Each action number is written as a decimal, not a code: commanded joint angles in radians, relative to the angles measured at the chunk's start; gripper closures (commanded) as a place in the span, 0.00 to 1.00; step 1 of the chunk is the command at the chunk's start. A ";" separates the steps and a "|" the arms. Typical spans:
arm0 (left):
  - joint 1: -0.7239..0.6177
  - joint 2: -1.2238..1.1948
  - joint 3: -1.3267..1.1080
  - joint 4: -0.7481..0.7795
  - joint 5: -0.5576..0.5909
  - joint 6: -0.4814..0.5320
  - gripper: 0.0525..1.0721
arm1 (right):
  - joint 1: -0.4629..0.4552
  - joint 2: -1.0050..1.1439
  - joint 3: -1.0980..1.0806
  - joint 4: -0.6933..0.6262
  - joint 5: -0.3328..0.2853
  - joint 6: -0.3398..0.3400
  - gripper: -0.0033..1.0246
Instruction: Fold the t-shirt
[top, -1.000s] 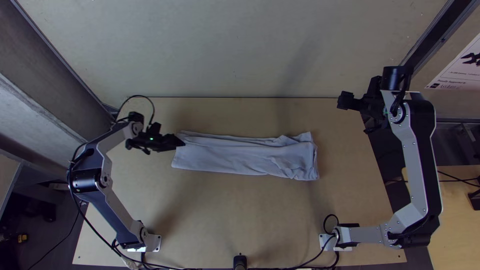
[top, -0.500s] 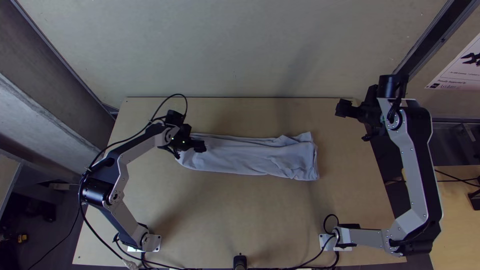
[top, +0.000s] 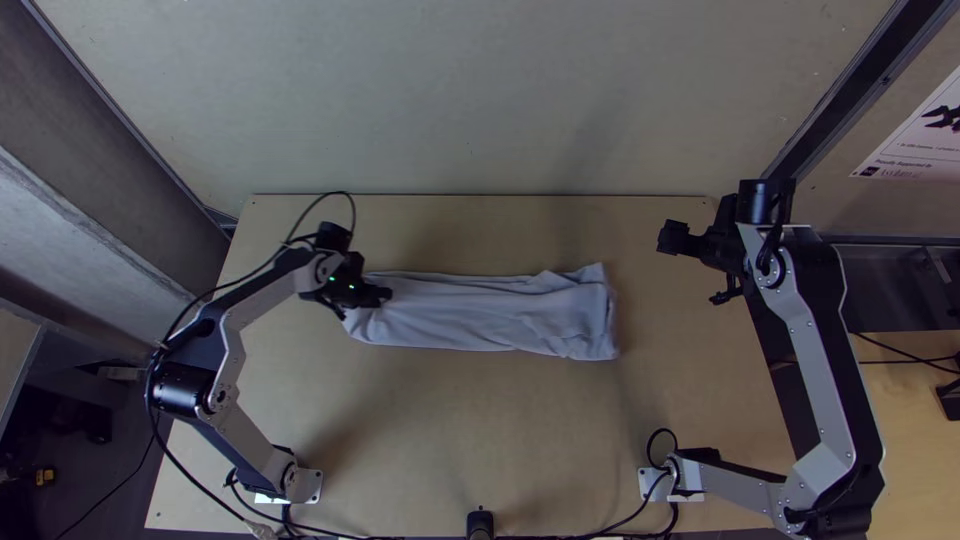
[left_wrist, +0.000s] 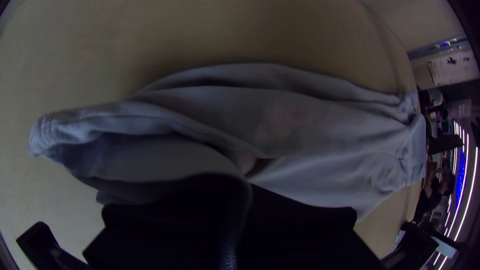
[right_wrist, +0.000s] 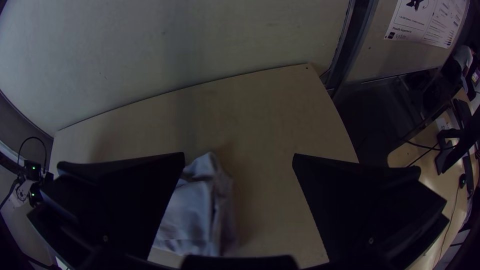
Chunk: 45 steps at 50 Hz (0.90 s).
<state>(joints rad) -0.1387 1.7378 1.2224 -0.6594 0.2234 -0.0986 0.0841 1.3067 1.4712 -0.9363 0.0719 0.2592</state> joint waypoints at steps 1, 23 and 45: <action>0.087 -0.049 -0.021 -0.039 -0.012 0.054 0.97 | 0.003 -0.027 -0.041 0.022 0.009 0.022 0.04; 0.383 -0.060 0.060 -0.144 -0.027 0.284 0.97 | 0.003 -0.009 -0.117 0.136 0.009 0.037 0.04; 0.318 -0.153 0.141 -0.272 -0.170 0.316 0.97 | 0.016 -0.006 -0.134 0.145 0.011 0.060 0.04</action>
<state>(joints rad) 0.2115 1.6470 1.3212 -0.9012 0.0822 0.2001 0.0917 1.2976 1.3521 -0.7971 0.0719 0.2962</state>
